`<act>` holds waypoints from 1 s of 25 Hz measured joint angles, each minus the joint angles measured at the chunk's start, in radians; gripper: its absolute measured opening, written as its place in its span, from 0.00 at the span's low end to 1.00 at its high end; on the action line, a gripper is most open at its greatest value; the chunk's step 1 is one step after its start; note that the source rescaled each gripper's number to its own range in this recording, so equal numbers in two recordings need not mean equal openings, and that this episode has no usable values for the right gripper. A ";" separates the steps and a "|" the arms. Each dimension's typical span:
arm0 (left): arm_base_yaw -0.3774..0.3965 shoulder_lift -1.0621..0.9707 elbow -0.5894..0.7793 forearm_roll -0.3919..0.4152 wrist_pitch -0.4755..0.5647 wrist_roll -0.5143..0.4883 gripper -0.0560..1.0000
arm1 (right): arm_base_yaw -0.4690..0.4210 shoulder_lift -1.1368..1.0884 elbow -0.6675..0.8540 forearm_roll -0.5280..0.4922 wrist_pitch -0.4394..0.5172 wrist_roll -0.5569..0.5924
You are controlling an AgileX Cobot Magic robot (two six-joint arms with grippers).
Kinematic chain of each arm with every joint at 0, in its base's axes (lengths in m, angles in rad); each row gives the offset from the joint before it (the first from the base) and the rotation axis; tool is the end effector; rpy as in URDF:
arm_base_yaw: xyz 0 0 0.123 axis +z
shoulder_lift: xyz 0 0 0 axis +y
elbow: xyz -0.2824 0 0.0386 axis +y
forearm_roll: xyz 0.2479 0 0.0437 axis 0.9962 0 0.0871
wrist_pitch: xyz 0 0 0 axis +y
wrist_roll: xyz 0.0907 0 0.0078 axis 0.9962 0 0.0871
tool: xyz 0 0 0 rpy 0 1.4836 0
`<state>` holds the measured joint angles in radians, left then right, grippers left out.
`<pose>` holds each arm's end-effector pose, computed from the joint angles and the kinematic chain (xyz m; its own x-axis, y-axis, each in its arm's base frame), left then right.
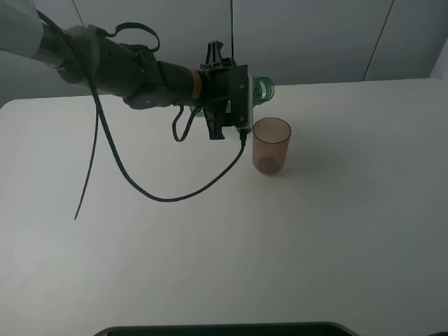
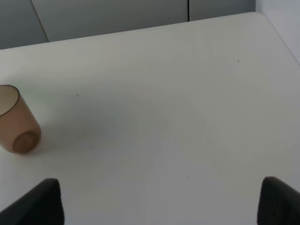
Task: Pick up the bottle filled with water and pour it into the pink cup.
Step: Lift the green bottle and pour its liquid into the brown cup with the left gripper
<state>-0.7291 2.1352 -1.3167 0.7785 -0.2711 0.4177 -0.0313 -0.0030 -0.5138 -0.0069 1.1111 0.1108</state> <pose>0.3331 -0.3204 0.1441 0.5698 0.7074 -0.4181 0.6487 -0.0749 0.7574 -0.0091 -0.0003 0.2769 -0.4786 0.1226 -0.8694 0.0887 0.9919 0.0910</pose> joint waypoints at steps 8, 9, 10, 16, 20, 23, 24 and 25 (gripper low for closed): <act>-0.002 0.004 -0.006 0.000 0.025 0.088 0.08 | 0.000 0.000 0.000 -0.002 0.000 0.000; -0.002 0.004 -0.009 0.000 0.029 0.095 0.08 | 0.000 0.000 0.000 -0.002 0.000 0.000; -0.002 0.004 -0.008 0.000 0.030 0.100 0.08 | 0.000 0.000 0.000 -0.002 0.000 0.000; -0.002 0.004 -0.011 0.000 0.046 0.163 0.08 | 0.000 0.000 0.000 -0.002 0.000 0.000; -0.002 0.004 -0.011 -0.002 0.078 0.188 0.08 | 0.000 0.000 0.000 -0.002 0.000 0.000; -0.002 0.004 -0.011 -0.006 0.088 0.197 0.08 | 0.000 0.000 0.000 -0.002 0.000 0.000; -0.002 0.004 -0.011 -0.008 0.093 0.199 0.08 | 0.000 0.000 0.000 -0.002 0.000 0.000; -0.002 0.004 -0.011 -0.008 0.097 0.199 0.08 | 0.000 0.000 0.000 -0.002 0.000 0.000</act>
<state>-0.7313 2.1388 -1.3275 0.7703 -0.1742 0.6172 -0.0313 -0.0030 -0.5138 -0.0085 1.1111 0.1108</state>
